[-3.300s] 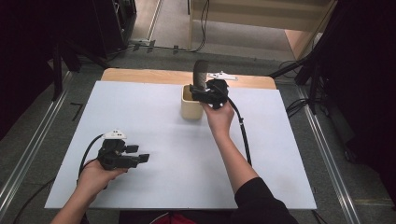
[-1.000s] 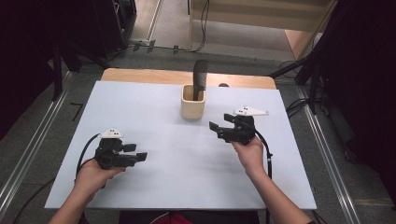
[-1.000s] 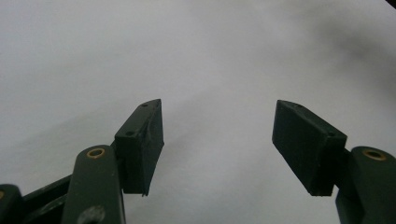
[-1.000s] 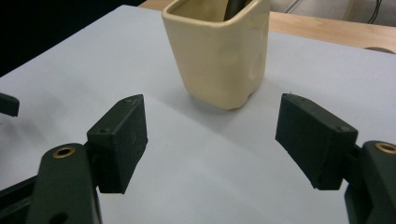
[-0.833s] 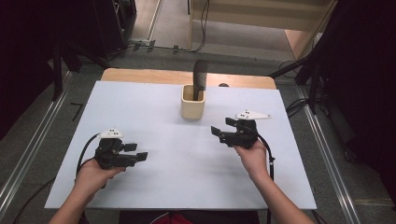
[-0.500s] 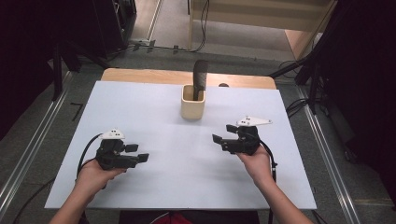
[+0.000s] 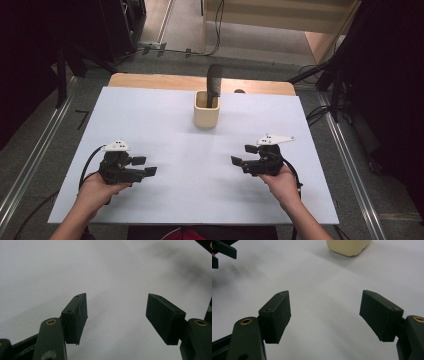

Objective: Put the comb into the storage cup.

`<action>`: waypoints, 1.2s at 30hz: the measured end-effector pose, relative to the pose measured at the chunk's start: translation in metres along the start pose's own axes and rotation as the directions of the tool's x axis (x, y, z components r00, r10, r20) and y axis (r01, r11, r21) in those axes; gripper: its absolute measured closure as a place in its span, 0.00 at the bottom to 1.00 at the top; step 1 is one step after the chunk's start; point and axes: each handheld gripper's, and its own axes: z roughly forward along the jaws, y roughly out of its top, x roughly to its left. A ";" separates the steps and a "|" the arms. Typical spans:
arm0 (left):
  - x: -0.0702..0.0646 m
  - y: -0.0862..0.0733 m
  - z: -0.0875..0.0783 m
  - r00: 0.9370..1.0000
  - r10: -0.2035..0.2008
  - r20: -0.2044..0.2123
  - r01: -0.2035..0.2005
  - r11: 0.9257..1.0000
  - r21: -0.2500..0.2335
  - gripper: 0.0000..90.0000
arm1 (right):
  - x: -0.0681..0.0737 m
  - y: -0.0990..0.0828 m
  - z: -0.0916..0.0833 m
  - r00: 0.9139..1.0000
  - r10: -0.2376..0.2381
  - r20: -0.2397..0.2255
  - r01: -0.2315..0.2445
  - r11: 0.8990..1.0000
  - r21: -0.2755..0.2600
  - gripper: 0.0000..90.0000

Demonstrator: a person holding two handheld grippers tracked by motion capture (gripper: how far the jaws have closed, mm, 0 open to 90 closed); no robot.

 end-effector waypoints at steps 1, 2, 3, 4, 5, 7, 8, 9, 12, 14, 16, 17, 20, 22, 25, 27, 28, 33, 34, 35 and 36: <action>0.000 0.000 0.000 1.000 -0.001 -0.001 0.001 1.000 -0.002 0.39 | 0.000 -0.002 -0.002 1.000 0.005 0.002 -0.005 1.000 0.007 0.26; -0.001 -0.001 0.000 1.000 -0.002 0.002 0.002 1.000 -0.002 0.39 | -0.001 -0.003 -0.004 1.000 0.003 0.001 -0.003 1.000 0.007 0.26; -0.001 -0.001 0.000 1.000 -0.001 0.006 0.001 1.000 -0.001 0.39 | -0.001 -0.004 -0.005 1.000 0.007 0.002 -0.007 1.000 0.010 0.26; -0.001 -0.001 0.001 1.000 0.001 0.006 -0.001 1.000 0.002 0.39 | -0.002 -0.005 -0.007 1.000 0.003 0.004 -0.003 1.000 0.006 0.26; -0.002 -0.001 0.001 1.000 0.005 0.009 -0.005 1.000 0.004 0.39 | -0.003 -0.007 -0.009 1.000 0.002 0.003 -0.002 1.000 0.003 0.26; -0.002 0.000 0.001 1.000 0.008 0.007 -0.008 1.000 0.008 0.39 | -0.004 -0.009 -0.012 1.000 -0.006 0.001 0.006 1.000 0.003 0.26; -0.002 0.000 0.001 1.000 0.010 0.007 -0.010 1.000 0.009 0.39 | -0.004 -0.010 -0.014 1.000 -0.005 0.004 0.005 1.000 0.005 0.26; -0.002 -0.001 0.001 1.000 0.010 0.008 -0.010 1.000 0.009 0.39 | -0.005 -0.011 -0.015 1.000 -0.001 0.002 0.001 1.000 0.006 0.26; -0.003 -0.001 0.002 1.000 0.009 0.010 -0.009 1.000 0.011 0.39 | -0.007 -0.015 -0.019 1.000 -0.002 -0.002 0.002 1.000 0.003 0.26; -0.003 -0.001 0.002 1.000 0.011 0.009 -0.012 1.000 0.013 0.39 | -0.008 -0.017 -0.021 1.000 -0.003 -0.003 0.003 1.000 0.009 0.26; -0.003 -0.001 0.002 1.000 0.013 0.010 -0.014 1.000 0.017 0.39 | -0.009 -0.020 -0.024 1.000 0.001 -0.001 -0.001 1.000 0.014 0.26; -0.003 -0.001 0.002 1.000 0.014 0.012 -0.015 1.000 0.019 0.39 | -0.009 -0.022 -0.025 1.000 0.001 0.000 -0.001 1.000 0.019 0.26; -0.003 -0.001 0.003 1.000 0.015 0.014 -0.015 1.000 0.022 0.39 | -0.011 -0.026 -0.028 1.000 0.000 0.005 0.000 1.000 0.021 0.26; -0.002 -0.002 0.003 1.000 0.017 0.013 -0.018 1.000 0.024 0.39 | -0.012 -0.029 -0.030 1.000 0.001 0.006 -0.001 1.000 0.022 0.26; -0.002 -0.002 0.003 1.000 0.017 0.015 -0.018 1.000 0.023 0.39 | -0.013 -0.033 -0.032 1.000 0.003 0.009 -0.004 1.000 0.028 0.26; -0.002 -0.002 0.003 1.000 0.018 0.016 -0.018 1.000 0.023 0.39 | -0.012 -0.034 -0.034 1.000 0.007 0.006 -0.007 0.999 0.031 0.26; -0.001 -0.002 0.003 1.000 0.018 0.016 -0.019 0.999 0.026 0.39 | -0.012 -0.035 -0.034 1.000 0.003 0.007 -0.003 1.000 0.031 0.26; 0.000 -0.003 0.003 1.000 0.016 0.021 -0.017 1.000 0.026 0.39 | -0.012 -0.039 -0.036 1.000 0.003 0.004 -0.003 0.999 0.039 0.26; 0.000 -0.003 0.004 1.000 0.017 0.022 -0.017 1.000 0.026 0.39 | -0.012 -0.039 -0.035 1.000 -0.001 0.002 0.001 0.999 0.041 0.26; 0.001 -0.003 0.003 1.000 0.020 0.022 -0.021 0.999 0.028 0.39 | -0.013 -0.039 -0.035 1.000 -0.001 0.000 0.001 0.999 0.044 0.26; 0.001 -0.004 0.003 1.000 0.021 0.021 -0.021 0.999 0.026 0.39 | -0.013 -0.039 -0.035 1.000 0.001 -0.001 -0.001 0.999 0.043 0.26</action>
